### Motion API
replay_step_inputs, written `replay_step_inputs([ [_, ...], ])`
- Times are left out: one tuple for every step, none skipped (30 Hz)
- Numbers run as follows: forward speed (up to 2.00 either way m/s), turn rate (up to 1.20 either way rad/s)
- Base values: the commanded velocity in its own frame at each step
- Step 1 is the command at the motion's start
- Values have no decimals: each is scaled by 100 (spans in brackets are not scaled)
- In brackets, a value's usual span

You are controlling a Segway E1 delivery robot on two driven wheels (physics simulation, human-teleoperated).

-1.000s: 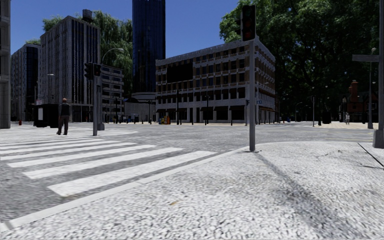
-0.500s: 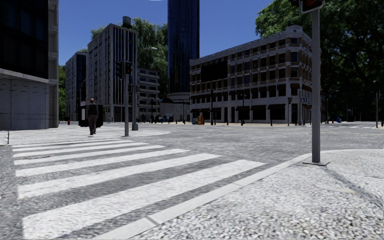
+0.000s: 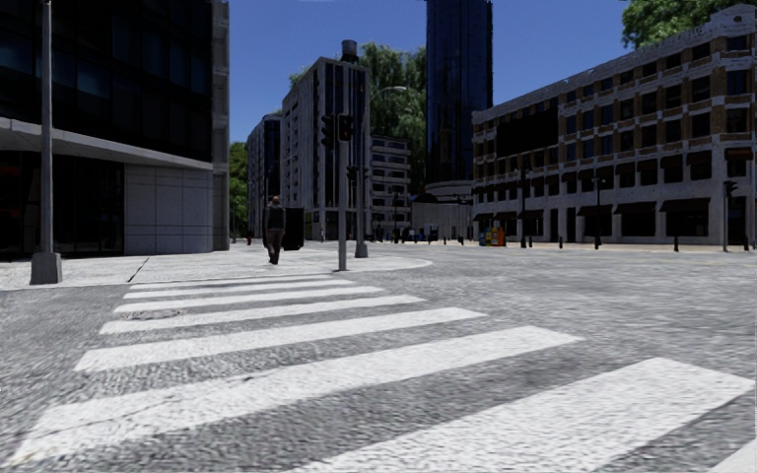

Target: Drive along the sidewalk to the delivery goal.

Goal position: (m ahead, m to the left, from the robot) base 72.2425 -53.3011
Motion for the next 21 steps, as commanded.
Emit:
replay_step_inputs([
  [200, 60],
  [200, 60],
  [200, 60],
  [200, 60],
  [200, 60],
  [200, 60],
  [200, 60],
  [200, 60],
  [200, 60],
  [200, 60],
  [200, 60],
  [200, 60],
  [200, 60],
  [200, 60],
  [200, 60],
  [200, 60],
  [200, 60],
  [200, 60],
  [200, 60],
  [200, 60],
  [200, 57],
])
